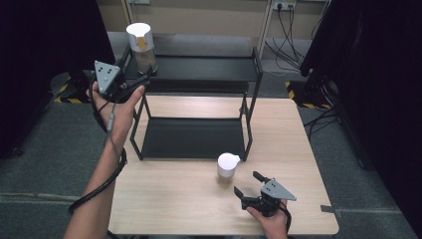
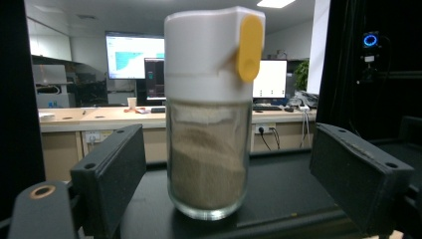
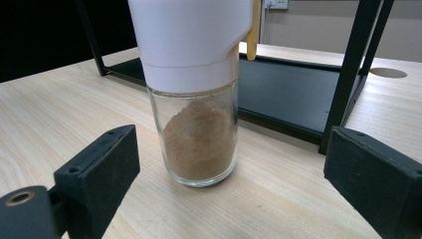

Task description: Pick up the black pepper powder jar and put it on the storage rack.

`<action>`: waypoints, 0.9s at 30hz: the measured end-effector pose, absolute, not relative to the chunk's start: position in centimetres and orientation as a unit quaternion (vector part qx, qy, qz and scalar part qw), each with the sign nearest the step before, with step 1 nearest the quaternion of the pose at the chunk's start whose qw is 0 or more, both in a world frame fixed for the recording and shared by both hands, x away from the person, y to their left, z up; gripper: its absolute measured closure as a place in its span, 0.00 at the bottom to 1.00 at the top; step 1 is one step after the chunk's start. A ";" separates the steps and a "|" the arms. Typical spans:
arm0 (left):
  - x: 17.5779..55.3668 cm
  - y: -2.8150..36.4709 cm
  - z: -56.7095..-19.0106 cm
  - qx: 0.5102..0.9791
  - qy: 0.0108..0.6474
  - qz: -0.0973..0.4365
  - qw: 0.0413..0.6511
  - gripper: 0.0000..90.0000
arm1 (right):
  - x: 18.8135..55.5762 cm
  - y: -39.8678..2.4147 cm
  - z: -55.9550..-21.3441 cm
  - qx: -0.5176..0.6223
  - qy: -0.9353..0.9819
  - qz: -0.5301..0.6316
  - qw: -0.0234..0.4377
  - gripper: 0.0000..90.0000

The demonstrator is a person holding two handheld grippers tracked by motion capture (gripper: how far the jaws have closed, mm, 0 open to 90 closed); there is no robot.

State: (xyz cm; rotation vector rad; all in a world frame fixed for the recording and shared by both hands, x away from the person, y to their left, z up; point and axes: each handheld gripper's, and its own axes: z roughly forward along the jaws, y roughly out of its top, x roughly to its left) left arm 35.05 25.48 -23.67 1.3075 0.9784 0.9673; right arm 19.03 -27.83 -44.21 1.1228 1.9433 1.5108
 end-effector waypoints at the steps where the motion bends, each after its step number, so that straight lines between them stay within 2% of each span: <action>1: 35.0 25.5 -23.9 0.559 0.419 0.413 0.584 0.16 | 19.0 -27.8 -44.2 0.406 0.701 0.545 0.216 0.08; 27: 32.0 25.5 -28.2 0.579 0.397 0.404 0.587 0.15 | 19.0 -27.8 -44.2 0.405 0.701 0.545 0.218 0.08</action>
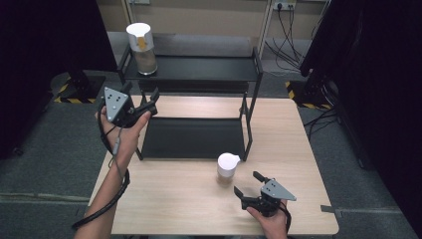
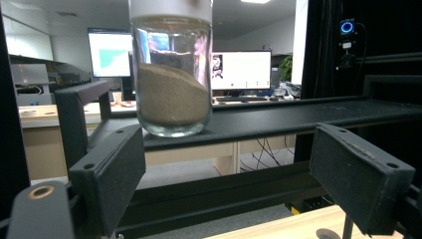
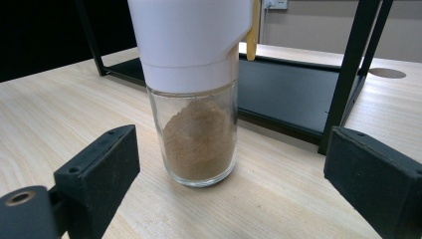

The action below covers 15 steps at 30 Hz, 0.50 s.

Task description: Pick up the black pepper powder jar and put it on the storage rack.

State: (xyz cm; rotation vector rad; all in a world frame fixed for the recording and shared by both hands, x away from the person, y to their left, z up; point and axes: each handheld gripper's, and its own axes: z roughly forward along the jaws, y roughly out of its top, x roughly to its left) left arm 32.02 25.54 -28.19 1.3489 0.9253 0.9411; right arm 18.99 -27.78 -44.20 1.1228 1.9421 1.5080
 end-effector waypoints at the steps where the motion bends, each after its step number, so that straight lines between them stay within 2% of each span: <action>1: 31.8 25.6 -28.5 0.578 0.397 0.402 0.589 0.15 | 19.0 -27.8 -44.2 0.405 0.701 0.544 0.218 0.08; 15: 30.6 25.8 -30.6 0.585 0.399 0.393 0.587 0.15 | 19.0 -27.8 -44.2 0.405 0.702 0.544 0.219 0.08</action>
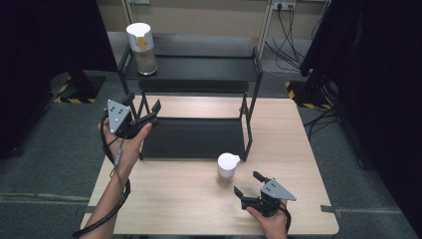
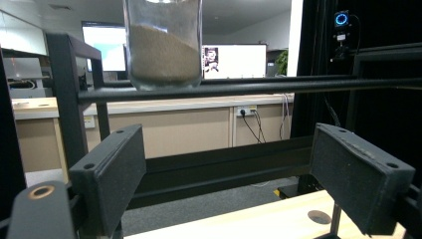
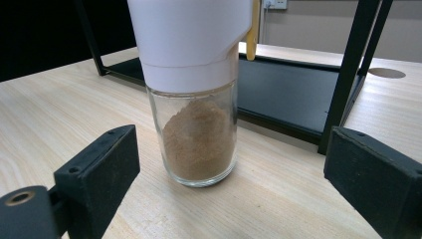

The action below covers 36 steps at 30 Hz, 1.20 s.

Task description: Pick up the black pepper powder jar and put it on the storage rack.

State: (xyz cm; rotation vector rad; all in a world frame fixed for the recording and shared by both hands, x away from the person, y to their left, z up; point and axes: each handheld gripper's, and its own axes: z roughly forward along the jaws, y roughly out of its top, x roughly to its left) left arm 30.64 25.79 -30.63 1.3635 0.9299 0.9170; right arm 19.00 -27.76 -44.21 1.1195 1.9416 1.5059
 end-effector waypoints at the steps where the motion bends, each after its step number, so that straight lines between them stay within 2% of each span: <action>1: 30.5 25.8 -30.8 0.586 0.398 0.393 0.586 0.15 | 19.0 -27.8 -44.2 0.405 0.702 0.544 0.219 0.08; 36: 26.8 26.9 -36.7 0.602 0.414 0.369 0.575 0.15 | 18.9 -27.7 -44.2 0.404 0.702 0.543 0.221 0.08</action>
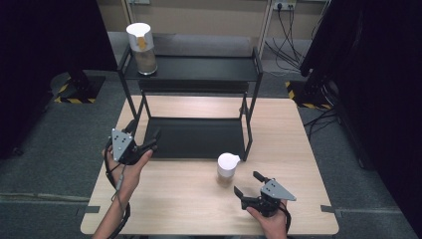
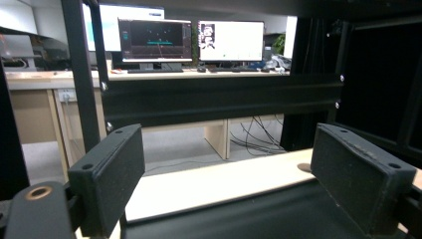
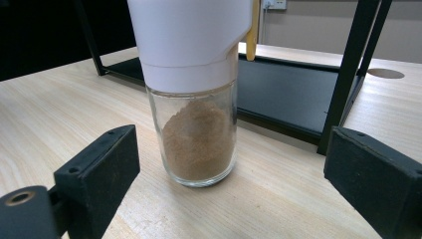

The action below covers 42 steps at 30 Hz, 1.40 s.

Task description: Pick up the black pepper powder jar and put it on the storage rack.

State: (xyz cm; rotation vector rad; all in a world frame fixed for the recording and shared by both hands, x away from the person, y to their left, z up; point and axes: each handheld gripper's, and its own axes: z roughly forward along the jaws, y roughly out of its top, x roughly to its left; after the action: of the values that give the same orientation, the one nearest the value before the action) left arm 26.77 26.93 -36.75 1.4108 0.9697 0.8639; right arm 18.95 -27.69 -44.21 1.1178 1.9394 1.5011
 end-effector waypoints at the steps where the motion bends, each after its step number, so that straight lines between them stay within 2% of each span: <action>1: 26.6 26.9 -37.0 0.604 0.414 0.368 0.574 0.15 | 19.0 -27.7 -44.2 0.405 0.702 0.543 0.221 0.08; 21: 23.9 27.1 -42.6 0.614 0.440 0.336 0.562 0.14 | 18.9 -27.7 -44.2 0.404 0.702 0.543 0.223 0.08; 30: 22.9 27.1 -44.8 0.634 0.460 0.307 0.540 0.14 | 18.9 -27.6 -44.2 0.403 0.703 0.542 0.223 0.08; 42: 22.6 27.0 -45.4 0.632 0.460 0.307 0.543 0.14 | 19.0 -27.7 -44.2 0.403 0.702 0.544 0.221 0.08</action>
State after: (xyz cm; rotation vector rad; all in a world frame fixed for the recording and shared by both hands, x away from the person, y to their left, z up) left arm 22.61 27.00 -45.42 1.5018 1.0913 0.7294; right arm 18.96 -27.68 -44.24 1.1144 1.9400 1.5027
